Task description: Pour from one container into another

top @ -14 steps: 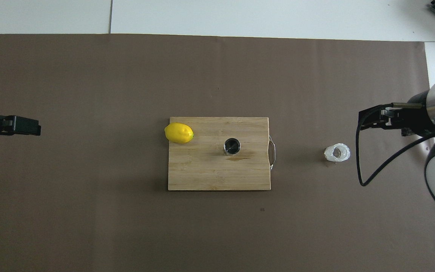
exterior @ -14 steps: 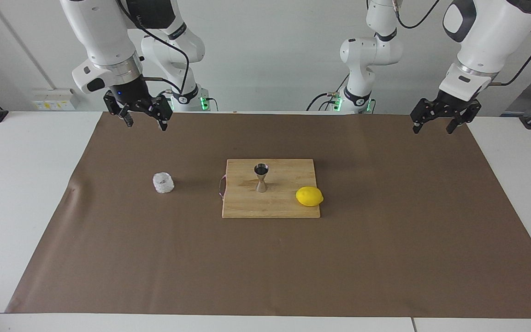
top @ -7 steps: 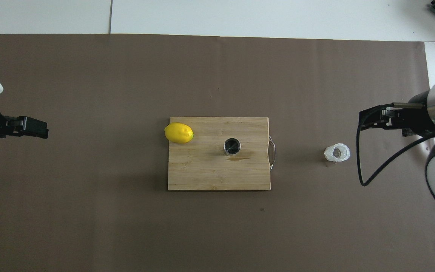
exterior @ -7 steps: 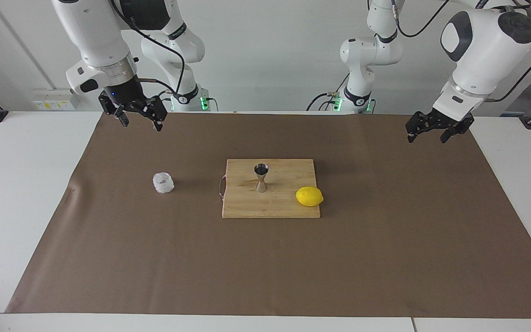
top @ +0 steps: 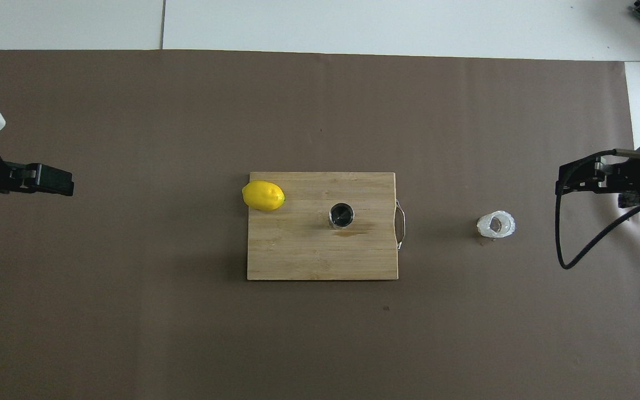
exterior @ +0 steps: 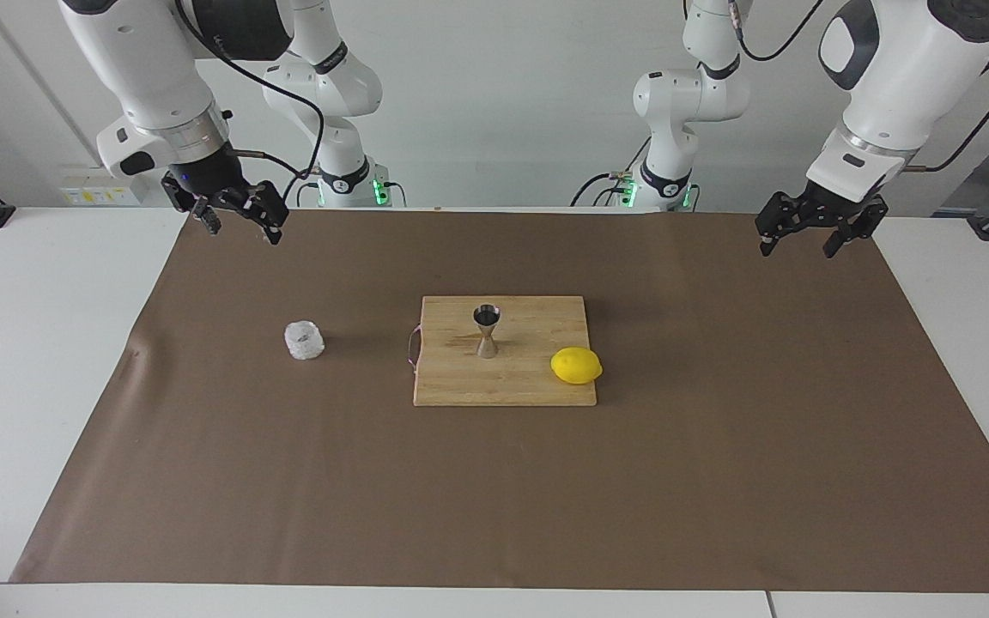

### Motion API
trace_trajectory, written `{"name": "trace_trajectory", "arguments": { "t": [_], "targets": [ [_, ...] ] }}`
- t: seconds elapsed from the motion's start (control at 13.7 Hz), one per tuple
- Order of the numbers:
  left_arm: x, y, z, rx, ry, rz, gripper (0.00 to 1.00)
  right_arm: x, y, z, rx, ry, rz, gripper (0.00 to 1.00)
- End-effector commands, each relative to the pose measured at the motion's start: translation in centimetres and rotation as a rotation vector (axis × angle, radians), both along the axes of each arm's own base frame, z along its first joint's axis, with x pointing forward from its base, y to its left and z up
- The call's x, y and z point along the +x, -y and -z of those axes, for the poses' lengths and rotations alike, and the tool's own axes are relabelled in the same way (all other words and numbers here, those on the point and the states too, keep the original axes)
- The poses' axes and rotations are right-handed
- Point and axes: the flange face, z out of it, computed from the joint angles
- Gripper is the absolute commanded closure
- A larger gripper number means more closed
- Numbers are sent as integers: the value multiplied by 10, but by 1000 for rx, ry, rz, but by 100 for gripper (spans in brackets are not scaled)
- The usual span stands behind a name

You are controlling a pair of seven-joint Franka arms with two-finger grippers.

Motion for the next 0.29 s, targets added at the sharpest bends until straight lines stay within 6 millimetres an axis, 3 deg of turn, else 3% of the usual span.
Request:
{"name": "trace_trajectory", "arguments": {
  "t": [0.0, 0.22],
  "targets": [
    [-4, -3, -3, 9, 9, -4, 0, -8, 4, 3, -23, -15, -13, 0],
    [-5, -3, -3, 9, 7, -4, 0, -8, 1, 3, -23, -15, -19, 0]
  ]
}}
